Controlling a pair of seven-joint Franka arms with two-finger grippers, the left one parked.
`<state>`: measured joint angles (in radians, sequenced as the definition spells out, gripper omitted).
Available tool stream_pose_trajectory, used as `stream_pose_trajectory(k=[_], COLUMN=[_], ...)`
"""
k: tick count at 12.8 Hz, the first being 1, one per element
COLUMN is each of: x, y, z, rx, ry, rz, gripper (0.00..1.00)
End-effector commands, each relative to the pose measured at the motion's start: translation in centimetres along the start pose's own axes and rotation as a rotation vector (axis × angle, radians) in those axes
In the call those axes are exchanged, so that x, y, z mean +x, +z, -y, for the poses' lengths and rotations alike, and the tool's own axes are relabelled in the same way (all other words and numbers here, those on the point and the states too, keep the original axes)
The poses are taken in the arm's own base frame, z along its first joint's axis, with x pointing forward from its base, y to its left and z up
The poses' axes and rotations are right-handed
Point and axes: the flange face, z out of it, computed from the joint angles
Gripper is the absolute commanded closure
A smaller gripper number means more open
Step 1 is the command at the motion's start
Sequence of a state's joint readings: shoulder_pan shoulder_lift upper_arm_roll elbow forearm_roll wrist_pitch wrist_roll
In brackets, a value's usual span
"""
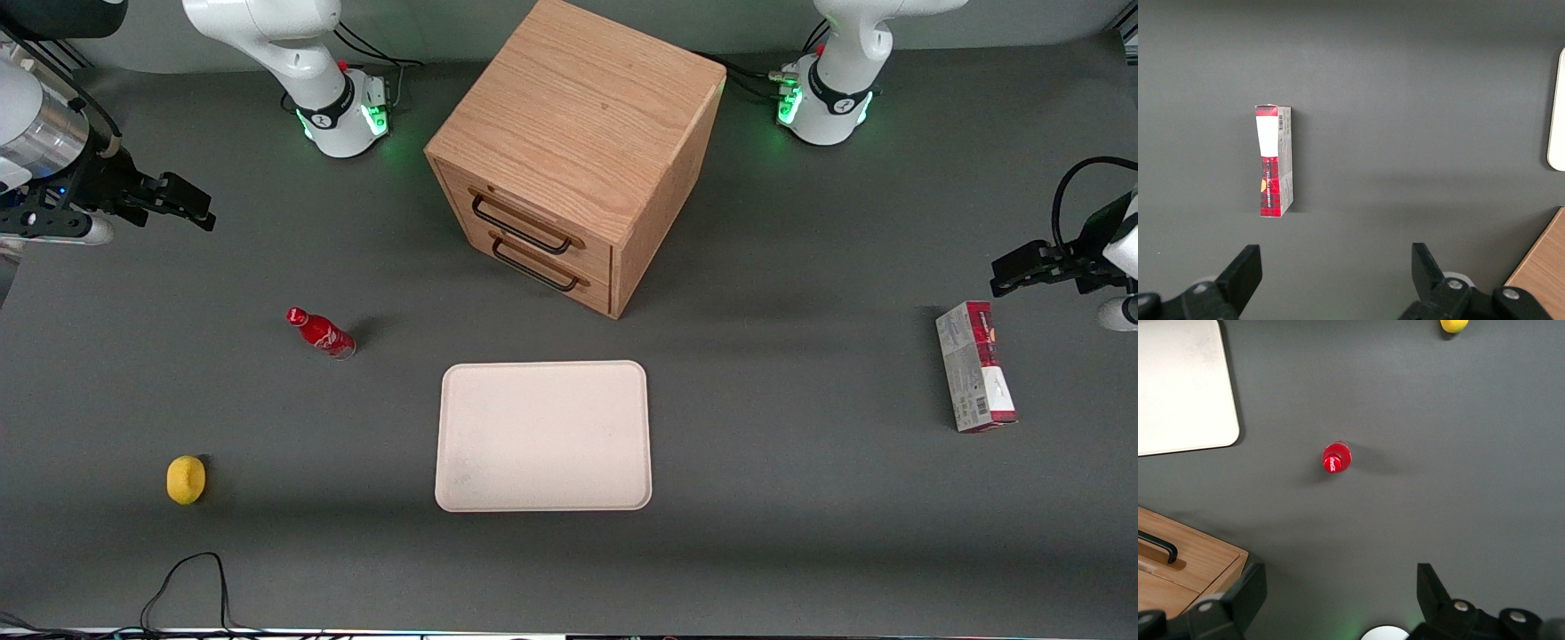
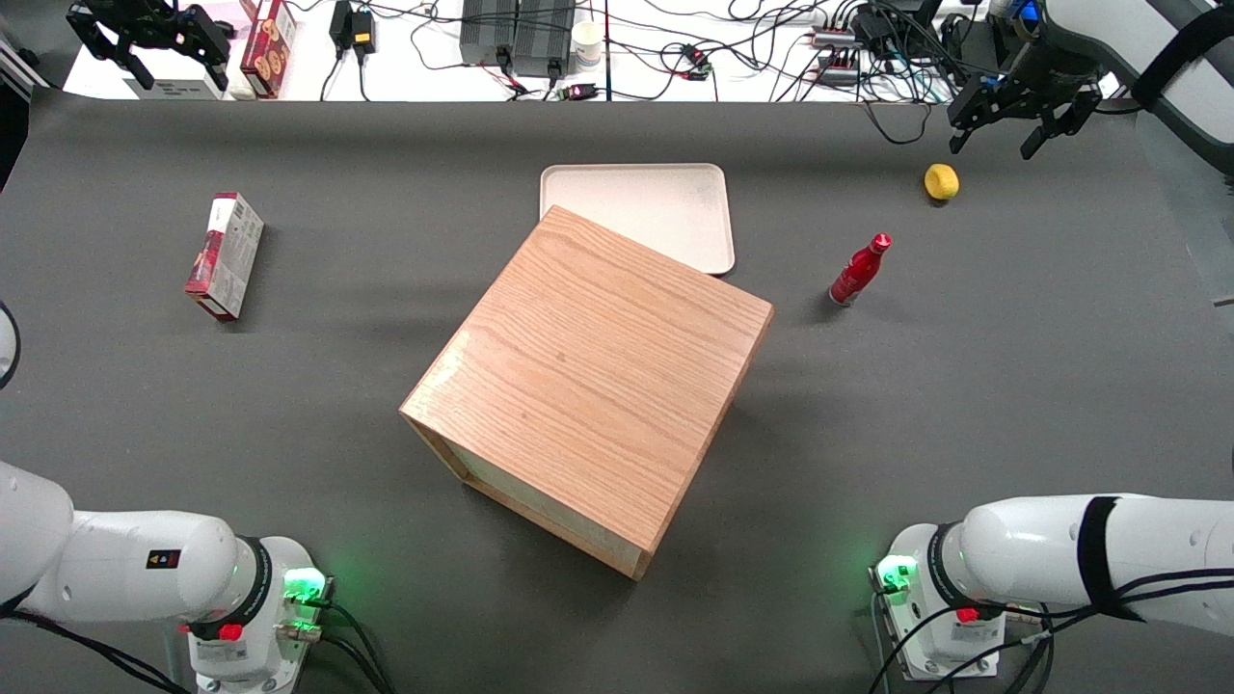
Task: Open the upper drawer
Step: 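Move the right gripper to the upper drawer's black handle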
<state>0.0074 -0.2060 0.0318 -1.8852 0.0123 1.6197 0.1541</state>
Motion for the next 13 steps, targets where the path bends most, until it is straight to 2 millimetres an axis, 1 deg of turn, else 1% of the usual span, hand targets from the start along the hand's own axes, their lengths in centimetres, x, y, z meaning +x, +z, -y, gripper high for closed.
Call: stream_pose_trajectory(k=[1, 2, 3, 4, 5, 6, 8, 9, 10, 12, 13], x=[1.1, 1.9, 3.0, 2.9, 2.3, 2.3, 1.1, 0.5, -0.5, -2.5, -3.5], y=[-0.3, -0.9, -1.8, -2.3, -2.9, -3.1, -3.5, -3.6, -3.5, -2.9, -2.9], z=[-0.1, 0.2, 1.2, 4.3, 7.4, 10.1, 17.1, 20.5, 23.2, 27.2, 28.4], rx=[-0.005, -0.001, 0.004, 0.000, -0.006, -0.002, 0.001, 0.016, 0.025, 0.030, 0.031], ry=[0.013, 0.008, -0.005, -0.059, -0.120, -0.174, -0.405, -0.472, -0.526, -0.622, -0.648], rz=[-0.021, -0.029, -0.044, -0.052, -0.066, -0.071, -0.083, -0.085, -0.084, -0.073, -0.073], gripper=[0.00, 0.00, 0.00, 0.00, 0.00, 0.00, 0.00, 0.00, 0.00, 0.00, 0.00])
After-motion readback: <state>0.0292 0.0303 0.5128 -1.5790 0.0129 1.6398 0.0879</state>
